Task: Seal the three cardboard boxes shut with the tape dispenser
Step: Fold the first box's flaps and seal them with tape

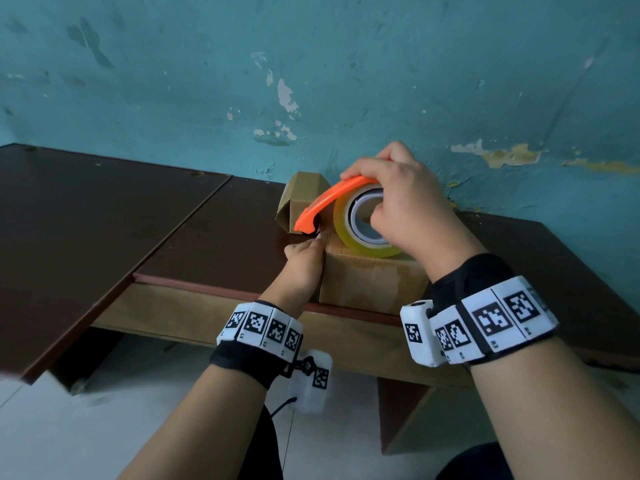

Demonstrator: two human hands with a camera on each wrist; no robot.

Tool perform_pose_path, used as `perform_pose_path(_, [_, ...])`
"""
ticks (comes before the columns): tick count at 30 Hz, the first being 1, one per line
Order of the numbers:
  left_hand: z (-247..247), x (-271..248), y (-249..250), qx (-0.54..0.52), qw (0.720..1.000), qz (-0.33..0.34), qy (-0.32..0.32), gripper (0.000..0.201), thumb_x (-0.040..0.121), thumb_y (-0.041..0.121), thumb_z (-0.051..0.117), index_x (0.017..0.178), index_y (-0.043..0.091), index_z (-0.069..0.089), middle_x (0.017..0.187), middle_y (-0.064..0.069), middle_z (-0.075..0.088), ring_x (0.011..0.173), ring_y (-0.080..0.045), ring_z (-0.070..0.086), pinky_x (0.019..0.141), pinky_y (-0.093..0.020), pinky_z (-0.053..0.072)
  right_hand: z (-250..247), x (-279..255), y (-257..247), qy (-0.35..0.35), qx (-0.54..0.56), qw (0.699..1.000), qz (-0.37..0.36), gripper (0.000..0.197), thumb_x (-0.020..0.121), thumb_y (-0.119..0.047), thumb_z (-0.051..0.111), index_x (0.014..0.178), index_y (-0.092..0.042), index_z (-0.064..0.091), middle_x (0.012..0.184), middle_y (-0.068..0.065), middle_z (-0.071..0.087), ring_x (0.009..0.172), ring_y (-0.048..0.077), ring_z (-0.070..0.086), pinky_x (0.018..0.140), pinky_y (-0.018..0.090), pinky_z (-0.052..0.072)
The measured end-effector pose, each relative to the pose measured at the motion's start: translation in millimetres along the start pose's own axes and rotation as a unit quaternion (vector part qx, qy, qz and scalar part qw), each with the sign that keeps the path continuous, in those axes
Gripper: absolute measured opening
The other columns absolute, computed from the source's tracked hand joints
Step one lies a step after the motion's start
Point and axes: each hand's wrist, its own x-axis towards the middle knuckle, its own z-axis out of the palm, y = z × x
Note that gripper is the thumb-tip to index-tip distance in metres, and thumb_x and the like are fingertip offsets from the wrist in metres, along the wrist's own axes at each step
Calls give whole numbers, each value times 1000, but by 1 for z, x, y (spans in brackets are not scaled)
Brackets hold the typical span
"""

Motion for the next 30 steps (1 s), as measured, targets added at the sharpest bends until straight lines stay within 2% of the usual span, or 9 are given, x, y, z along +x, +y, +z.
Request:
perform_pose_path(2, [0, -2, -2, -1, 1000, 14, 3, 36, 110, 48, 41, 126, 22, 60, 144, -6, 42, 125, -21, 50, 120, -38, 33, 1, 0, 0, 1, -3, 1000, 0, 64, 81, 11, 57, 122, -36, 70, 113, 2, 48, 100, 29, 55, 87, 46, 55])
perform_pose_path(4, [0, -4, -3, -3, 999, 52, 10, 29, 111, 47, 39, 130, 27, 50, 134, -2, 35, 120, -16, 40, 109, -31, 29, 1, 0, 0, 2, -8, 1000, -2, 64, 80, 11, 57, 122, -36, 70, 114, 3, 49, 99, 29, 55, 86, 47, 56])
perform_pose_path(6, [1, -5, -4, -12, 995, 100, 18, 22, 110, 46, 41, 128, 34, 46, 132, -2, 37, 121, -13, 38, 111, -33, 30, 1, 0, 1, 4, -11, 1000, -4, 63, 81, 11, 57, 121, -35, 70, 114, 3, 49, 99, 29, 55, 86, 47, 56])
perform_pose_path(9, [2, -2, -7, -71, 983, 169, 6, 30, 104, 49, 52, 127, 32, 59, 137, -7, 56, 129, -19, 55, 119, -45, 39, 1, -2, 2, 9, -6, 1000, -3, 62, 81, 12, 56, 121, -34, 70, 114, 3, 49, 100, 29, 55, 85, 47, 56])
perform_pose_path(12, [4, -1, -12, -130, 971, 200, -16, 40, 107, 34, 51, 146, 23, 53, 143, -4, 63, 134, -19, 59, 116, -45, 45, 1, -3, 3, 14, -2, 1000, -7, 63, 81, 12, 55, 121, -33, 70, 114, 4, 50, 100, 30, 56, 86, 49, 56])
perform_pose_path(14, [5, -1, -14, -149, 971, 186, -21, 38, 111, 26, 47, 149, 20, 51, 140, -4, 65, 132, -19, 61, 113, -41, 48, 1, -3, 4, 13, -3, 1000, -8, 63, 82, 12, 55, 122, -34, 70, 115, 4, 50, 100, 30, 56, 87, 49, 56])
perform_pose_path(20, [-7, -1, -13, -239, 959, 124, -85, 26, 111, 14, 47, 118, 3, 69, 102, -9, 76, 95, -20, 74, 83, -31, 59, 3, -2, 3, 16, -2, 1000, -8, 64, 85, 12, 53, 124, -34, 72, 116, 5, 50, 104, 30, 54, 89, 47, 55])
perform_pose_path(26, [-8, -1, -17, -308, 942, 111, -71, 16, 105, 7, 50, 118, 6, 59, 102, -13, 74, 92, -21, 73, 77, -27, 59, 2, -6, 5, 21, 0, 1000, -8, 64, 85, 13, 53, 126, -34, 71, 116, 5, 50, 103, 29, 55, 91, 47, 55])
perform_pose_path(30, [-4, -6, -19, -290, 949, 103, -74, 31, 110, 18, 42, 119, 0, 66, 112, -6, 78, 104, -17, 75, 84, -26, 59, 1, -6, 5, 20, 3, 1000, -9, 65, 85, 13, 53, 125, -34, 71, 115, 5, 49, 103, 29, 55, 90, 47, 55])
